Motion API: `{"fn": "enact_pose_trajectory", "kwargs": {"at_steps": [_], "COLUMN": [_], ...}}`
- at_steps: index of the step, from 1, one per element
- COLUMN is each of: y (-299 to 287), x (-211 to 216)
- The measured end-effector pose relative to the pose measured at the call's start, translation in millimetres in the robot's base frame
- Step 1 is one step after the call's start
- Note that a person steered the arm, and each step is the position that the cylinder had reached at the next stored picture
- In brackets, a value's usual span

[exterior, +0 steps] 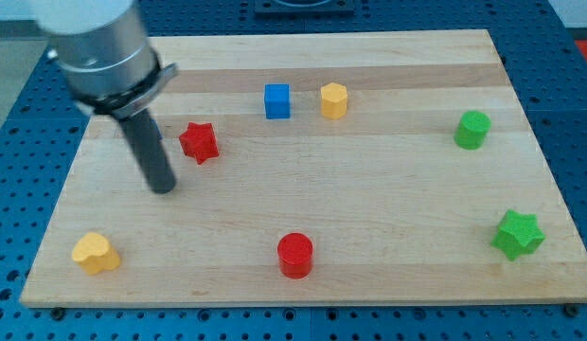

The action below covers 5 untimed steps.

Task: Move the heart towards the center of the board

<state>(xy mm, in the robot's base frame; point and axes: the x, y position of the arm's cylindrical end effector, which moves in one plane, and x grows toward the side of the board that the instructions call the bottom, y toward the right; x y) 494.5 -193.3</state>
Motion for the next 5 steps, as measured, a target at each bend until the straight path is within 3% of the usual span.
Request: {"fn": "enact_pose_trajectory", "kwargs": {"at_steps": [3, 4, 5], "y": [-109, -112, -111], "x": [20, 26, 105]}}
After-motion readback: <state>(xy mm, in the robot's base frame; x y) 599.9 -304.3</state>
